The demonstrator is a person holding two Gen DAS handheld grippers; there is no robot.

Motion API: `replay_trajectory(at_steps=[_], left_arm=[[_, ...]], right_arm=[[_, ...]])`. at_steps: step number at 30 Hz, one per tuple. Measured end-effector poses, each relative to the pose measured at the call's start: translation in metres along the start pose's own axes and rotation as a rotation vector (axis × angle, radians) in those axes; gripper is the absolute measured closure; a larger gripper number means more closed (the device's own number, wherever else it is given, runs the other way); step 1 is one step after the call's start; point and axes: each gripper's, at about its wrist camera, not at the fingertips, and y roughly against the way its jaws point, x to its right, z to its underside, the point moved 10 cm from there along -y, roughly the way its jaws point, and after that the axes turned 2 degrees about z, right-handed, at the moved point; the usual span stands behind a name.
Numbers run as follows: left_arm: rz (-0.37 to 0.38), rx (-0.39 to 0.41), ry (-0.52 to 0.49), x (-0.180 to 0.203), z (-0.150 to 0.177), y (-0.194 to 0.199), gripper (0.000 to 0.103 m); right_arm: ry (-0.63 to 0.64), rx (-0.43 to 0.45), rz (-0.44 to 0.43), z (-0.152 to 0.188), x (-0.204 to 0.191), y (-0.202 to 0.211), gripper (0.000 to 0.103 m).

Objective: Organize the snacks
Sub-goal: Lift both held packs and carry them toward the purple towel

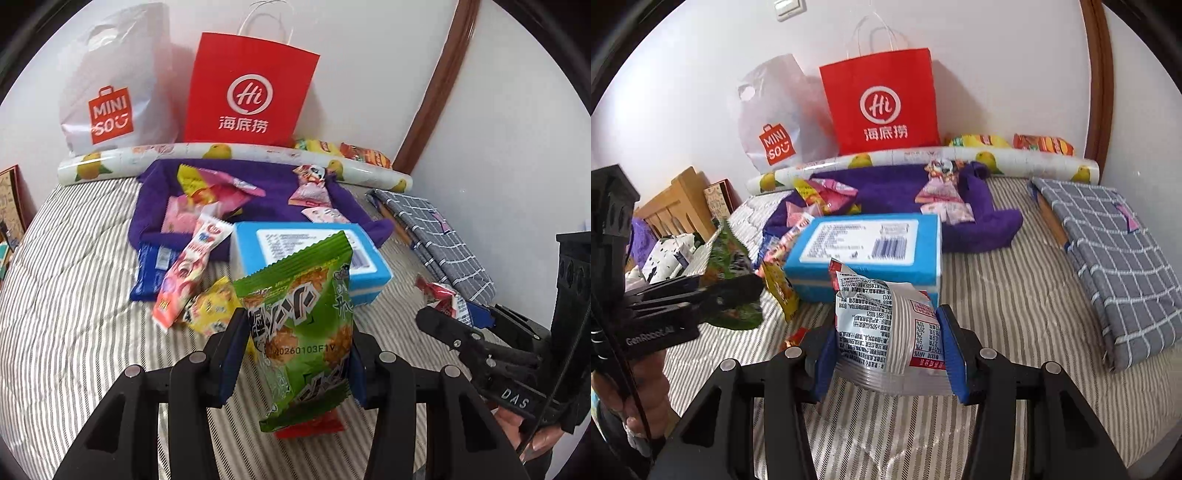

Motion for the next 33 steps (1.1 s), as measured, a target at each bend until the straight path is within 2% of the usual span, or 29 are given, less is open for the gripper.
replay_trajectory(at_steps=[9,19,28,33], left_arm=[[-0.012,0.003,0.007,-0.002,-0.027,0.001,0.057],[-0.025,0.006,0.042,-0.020,-0.062,-0.008,0.057],[-0.035,-0.011,0.054,-0.033,-0.098,-0.034,0.057],[-0.033,-0.030,0.071,-0.043,-0.114,-0.054,0.057]], right_arm=[[0.003,0.013,-0.016,-0.032,-0.005,-0.003,0.053],[0.026,0.045,-0.012,-0.087,-0.003,-0.017,0.053],[0.028,0.056,-0.026,-0.137,0.003,-0.056,0.053],[0.032,0.023,-0.050,-0.156,0.007,-0.094,0.053]])
